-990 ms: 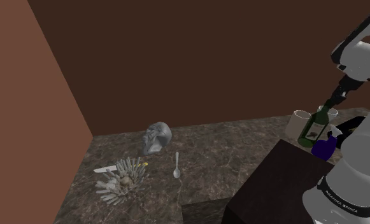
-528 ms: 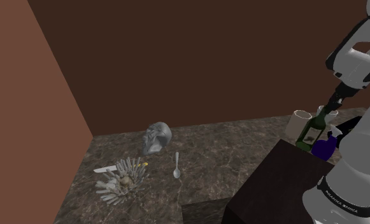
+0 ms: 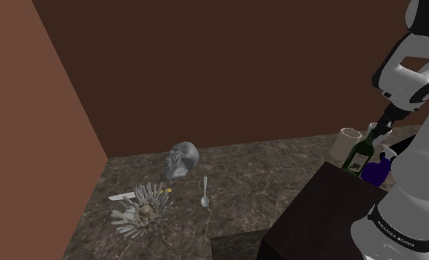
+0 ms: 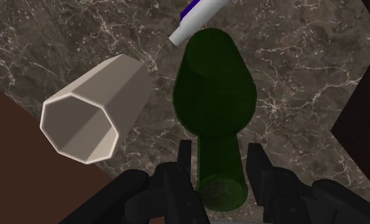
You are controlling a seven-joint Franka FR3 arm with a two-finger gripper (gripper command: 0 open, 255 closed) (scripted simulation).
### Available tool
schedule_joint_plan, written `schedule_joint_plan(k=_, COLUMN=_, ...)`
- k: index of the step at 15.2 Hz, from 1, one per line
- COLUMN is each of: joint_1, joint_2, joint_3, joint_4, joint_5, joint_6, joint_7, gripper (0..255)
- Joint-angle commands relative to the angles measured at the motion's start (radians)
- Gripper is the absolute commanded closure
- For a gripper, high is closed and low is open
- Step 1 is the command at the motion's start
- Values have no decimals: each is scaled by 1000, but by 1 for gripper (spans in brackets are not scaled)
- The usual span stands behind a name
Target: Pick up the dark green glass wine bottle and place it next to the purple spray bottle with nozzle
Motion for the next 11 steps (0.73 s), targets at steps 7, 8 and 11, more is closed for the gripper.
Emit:
schedule_joint_plan(k=7, joint_1=-3, joint_2=3, joint_3=3, joint_4=0, joint_5=6, joint_6=2, joint_7=-4, gripper=0)
schedule_joint_plan(k=8, joint_1=-3, joint_2=3, joint_3=3, joint_4=0, joint_5=6, joint_6=2, joint_7=-4, gripper=0)
schedule_joint_plan(k=11, joint_1=-3, joint_2=3, joint_3=3, joint_4=0, joint_5=6, joint_6=2, joint_7=-4, gripper=0)
